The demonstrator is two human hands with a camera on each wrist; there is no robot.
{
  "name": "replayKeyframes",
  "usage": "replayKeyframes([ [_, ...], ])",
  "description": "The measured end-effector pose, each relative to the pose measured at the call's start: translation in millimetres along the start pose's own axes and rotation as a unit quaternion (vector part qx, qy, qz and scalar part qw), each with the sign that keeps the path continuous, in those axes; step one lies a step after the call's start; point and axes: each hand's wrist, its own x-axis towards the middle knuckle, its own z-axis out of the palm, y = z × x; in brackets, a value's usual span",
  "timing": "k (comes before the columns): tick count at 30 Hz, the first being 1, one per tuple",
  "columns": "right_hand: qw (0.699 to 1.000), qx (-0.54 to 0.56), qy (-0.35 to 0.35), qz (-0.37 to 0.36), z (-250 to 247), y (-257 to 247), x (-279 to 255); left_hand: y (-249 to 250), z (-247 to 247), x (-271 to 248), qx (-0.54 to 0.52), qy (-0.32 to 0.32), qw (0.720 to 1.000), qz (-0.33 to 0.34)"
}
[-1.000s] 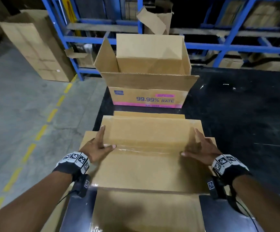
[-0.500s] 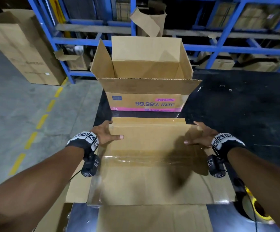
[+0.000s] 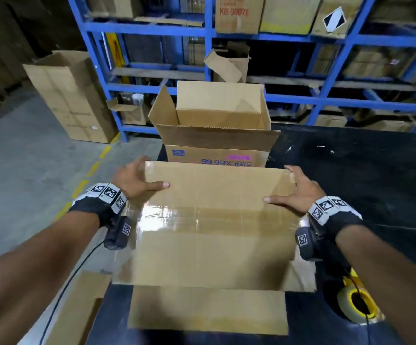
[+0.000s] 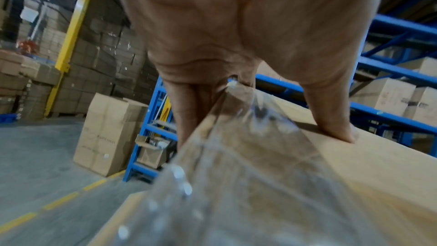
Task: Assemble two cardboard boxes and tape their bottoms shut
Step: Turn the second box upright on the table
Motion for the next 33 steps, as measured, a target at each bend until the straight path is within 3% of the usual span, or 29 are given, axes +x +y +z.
replayKeyframes([
  [4, 0.994, 0.044, 0.092, -0.046, -32, -27, -37, 18, -48, -43, -0.04, 0.092, 0.994, 0.04],
  [9, 0.96, 0.146, 0.213, -0.104, -53, -36, -87, 24, -69, -96, -0.08, 0.206, 0.967, 0.128],
  [11, 0.954, 0.171, 0.223, -0.108, -52, -30, -101, 13, -67, -108, -0.118, 0.191, 0.961, 0.159],
  [14, 0.959, 0.157, 0.218, -0.088, -37, -22, -117, -11, -57, -116, -0.149, 0.158, 0.967, 0.135],
  [18, 0.974, 0.131, 0.171, -0.076, -7, -19, -139, -34, -34, -134, -0.122, 0.122, 0.982, 0.083],
  [21, 0.978, 0.131, 0.153, -0.053, -3, -19, -154, -47, -34, -143, -0.132, 0.09, 0.98, 0.116],
  [26, 0.994, 0.064, 0.089, -0.022, -8, -18, -184, -51, -49, -170, -0.04, 0.019, 0.991, 0.122],
  [33, 0.988, 0.076, 0.136, -0.023, 25, -16, -229, -77, -15, -205, -0.058, 0.055, 0.988, 0.129],
])
